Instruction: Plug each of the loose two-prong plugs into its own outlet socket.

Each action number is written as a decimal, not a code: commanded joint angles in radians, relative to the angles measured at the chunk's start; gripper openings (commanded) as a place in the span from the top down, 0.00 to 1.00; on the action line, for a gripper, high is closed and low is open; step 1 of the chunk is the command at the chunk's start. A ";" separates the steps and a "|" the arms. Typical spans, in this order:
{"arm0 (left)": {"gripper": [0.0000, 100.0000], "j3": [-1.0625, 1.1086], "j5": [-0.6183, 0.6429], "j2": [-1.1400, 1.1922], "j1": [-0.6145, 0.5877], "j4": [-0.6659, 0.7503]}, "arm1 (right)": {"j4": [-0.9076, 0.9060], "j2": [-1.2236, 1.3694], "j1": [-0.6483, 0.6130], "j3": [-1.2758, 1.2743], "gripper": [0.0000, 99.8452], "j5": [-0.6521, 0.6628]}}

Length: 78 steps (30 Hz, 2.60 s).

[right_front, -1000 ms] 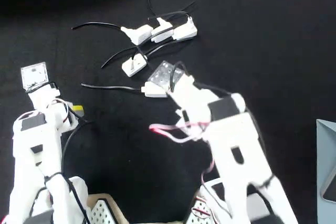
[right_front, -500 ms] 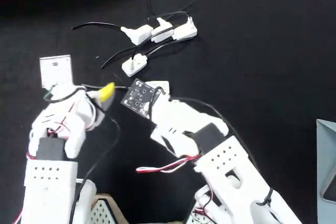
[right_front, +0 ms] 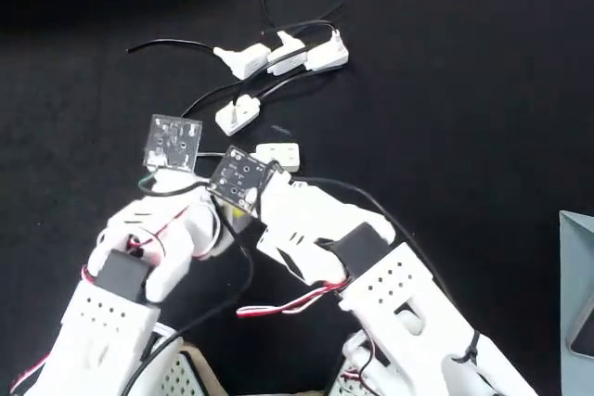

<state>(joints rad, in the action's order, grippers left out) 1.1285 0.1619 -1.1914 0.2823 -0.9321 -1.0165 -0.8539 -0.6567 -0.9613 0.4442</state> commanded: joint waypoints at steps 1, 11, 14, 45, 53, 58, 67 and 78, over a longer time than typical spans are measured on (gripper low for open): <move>0.71 -0.008 0.000 -0.091 0.039 -0.032 | 0.018 -0.025 -0.014 0.007 0.99 -0.011; 0.71 0.114 -0.043 -0.351 -0.081 -0.041 | 0.017 -0.025 0.012 -0.007 0.99 -0.040; 0.71 0.117 -0.072 -0.338 -0.186 -0.040 | 0.018 -0.025 0.092 -0.001 0.99 -0.051; 0.71 -0.768 -0.893 1.221 -0.015 0.282 | 0.308 -0.018 0.591 -0.107 0.99 -0.244; 0.71 -0.889 -0.942 1.382 -0.002 0.282 | 0.308 -0.018 0.589 -0.107 0.99 -0.244; 0.71 -0.851 -0.945 1.396 0.012 0.288 | 0.308 -0.018 0.589 -0.108 0.99 -0.244; 0.93 -0.713 -0.829 1.324 0.016 0.281 | 0.305 -0.018 0.586 -0.110 0.99 -0.245; 0.72 -0.395 -0.652 0.916 0.008 0.281 | 0.396 -0.022 0.483 -0.165 0.99 -0.393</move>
<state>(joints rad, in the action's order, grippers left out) 0.6636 -0.5593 -0.1005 0.2946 -0.6651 -0.6866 -0.8539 -0.1458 -1.1162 0.0698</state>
